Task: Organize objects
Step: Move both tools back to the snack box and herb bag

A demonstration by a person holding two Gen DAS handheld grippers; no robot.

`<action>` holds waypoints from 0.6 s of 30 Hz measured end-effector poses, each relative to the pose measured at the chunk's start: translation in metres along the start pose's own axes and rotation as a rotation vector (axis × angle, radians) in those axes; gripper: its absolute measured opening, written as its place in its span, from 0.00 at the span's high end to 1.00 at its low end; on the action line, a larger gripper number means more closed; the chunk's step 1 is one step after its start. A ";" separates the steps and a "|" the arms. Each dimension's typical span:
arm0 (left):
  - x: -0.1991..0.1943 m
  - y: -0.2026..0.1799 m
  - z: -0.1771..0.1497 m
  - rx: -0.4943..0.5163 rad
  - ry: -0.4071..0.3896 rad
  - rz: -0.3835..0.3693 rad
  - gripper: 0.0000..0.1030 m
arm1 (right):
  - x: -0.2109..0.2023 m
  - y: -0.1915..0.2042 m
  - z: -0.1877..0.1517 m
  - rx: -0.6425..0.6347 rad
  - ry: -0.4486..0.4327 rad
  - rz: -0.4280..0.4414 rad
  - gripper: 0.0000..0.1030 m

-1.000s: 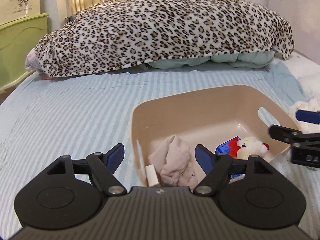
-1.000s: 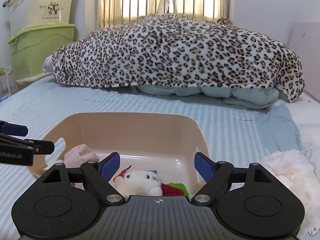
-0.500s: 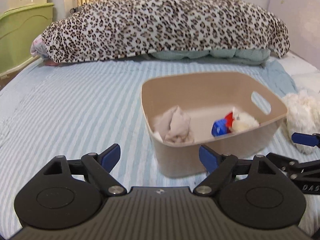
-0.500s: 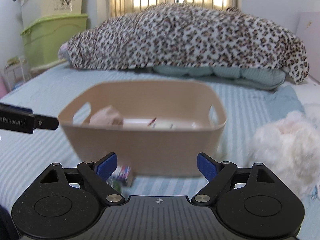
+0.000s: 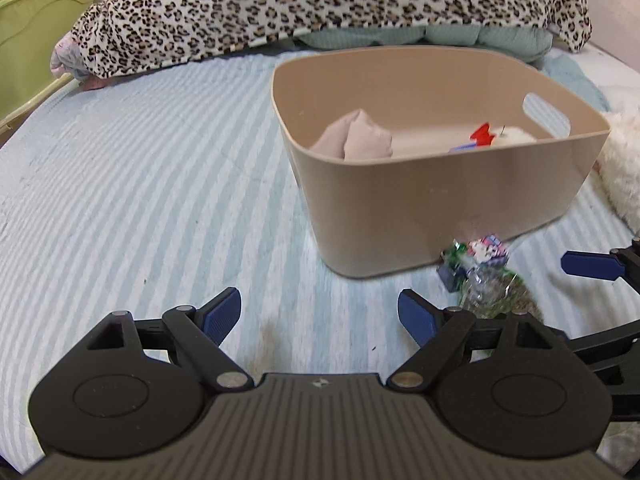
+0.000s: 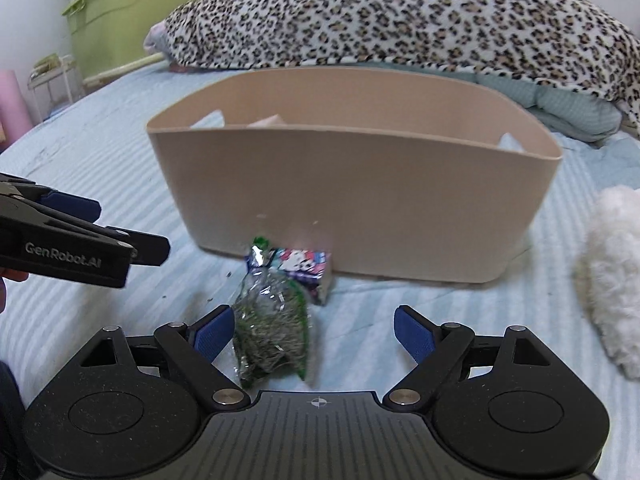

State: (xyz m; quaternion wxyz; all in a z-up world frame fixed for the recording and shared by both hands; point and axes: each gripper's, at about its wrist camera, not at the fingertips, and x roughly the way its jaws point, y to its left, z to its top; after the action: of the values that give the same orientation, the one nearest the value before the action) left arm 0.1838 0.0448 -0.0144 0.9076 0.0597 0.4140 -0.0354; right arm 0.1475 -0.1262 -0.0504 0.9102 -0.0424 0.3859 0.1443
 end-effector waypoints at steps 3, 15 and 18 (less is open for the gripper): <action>0.005 -0.001 -0.002 -0.001 0.015 0.002 0.16 | 0.012 0.003 -0.001 -0.002 0.016 0.005 0.15; 0.009 -0.009 0.004 -0.030 0.021 -0.089 0.16 | 0.020 -0.020 -0.007 0.060 0.034 -0.037 0.57; 0.012 -0.023 0.007 -0.038 0.013 -0.121 0.16 | 0.014 -0.033 -0.013 0.086 0.034 -0.056 0.61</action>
State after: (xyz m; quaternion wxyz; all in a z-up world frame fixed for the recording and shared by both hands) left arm 0.1937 0.0210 -0.0206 0.9021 0.0178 0.4233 -0.0820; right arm 0.1575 -0.1564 -0.0704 0.9081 -0.0164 0.4060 0.1012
